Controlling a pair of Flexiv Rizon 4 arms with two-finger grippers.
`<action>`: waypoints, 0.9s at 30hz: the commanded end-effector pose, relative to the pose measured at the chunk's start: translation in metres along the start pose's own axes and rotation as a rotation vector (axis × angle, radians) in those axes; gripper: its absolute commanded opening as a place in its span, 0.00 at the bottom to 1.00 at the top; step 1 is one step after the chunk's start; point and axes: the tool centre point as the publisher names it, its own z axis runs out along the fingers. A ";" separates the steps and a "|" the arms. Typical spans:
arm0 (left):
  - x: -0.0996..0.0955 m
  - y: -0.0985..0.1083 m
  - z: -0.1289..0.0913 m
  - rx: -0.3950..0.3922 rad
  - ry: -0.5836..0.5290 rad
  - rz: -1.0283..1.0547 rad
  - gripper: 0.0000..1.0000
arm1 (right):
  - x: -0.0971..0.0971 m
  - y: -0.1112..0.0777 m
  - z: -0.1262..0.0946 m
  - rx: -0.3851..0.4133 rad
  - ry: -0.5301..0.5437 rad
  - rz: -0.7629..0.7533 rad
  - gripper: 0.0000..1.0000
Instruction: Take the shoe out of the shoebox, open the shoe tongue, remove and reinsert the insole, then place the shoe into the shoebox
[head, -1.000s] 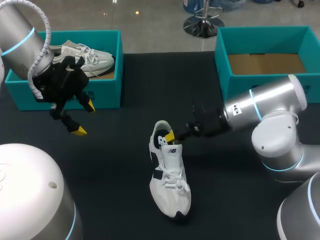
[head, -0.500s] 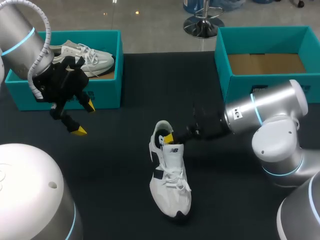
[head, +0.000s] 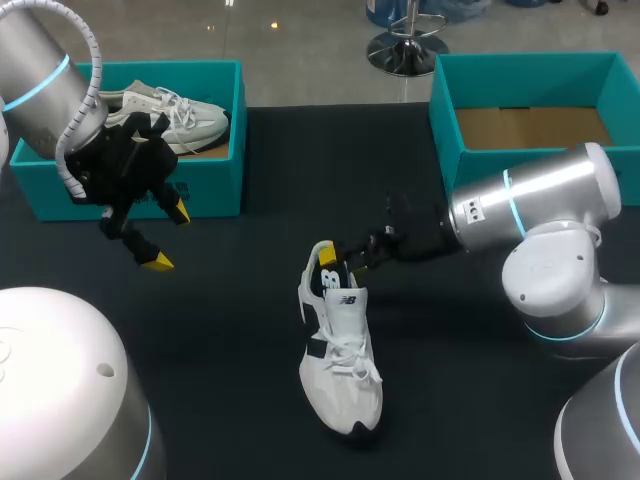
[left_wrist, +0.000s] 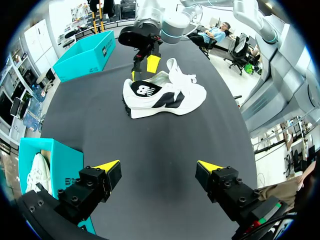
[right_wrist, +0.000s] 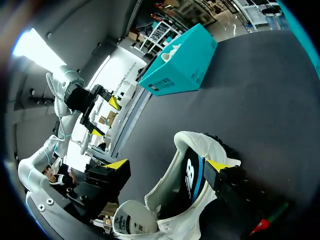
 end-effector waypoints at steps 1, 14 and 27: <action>0.000 0.000 0.000 -0.002 0.000 0.000 1.00 | 0.012 0.003 -0.010 -0.026 -0.060 0.003 1.00; 0.000 0.000 0.000 -0.002 0.000 0.000 1.00 | 0.035 0.020 -0.052 -0.127 -0.359 0.095 1.00; 0.000 0.000 0.000 -0.002 0.000 0.000 1.00 | 0.064 0.007 -0.056 -0.047 -0.582 0.206 1.00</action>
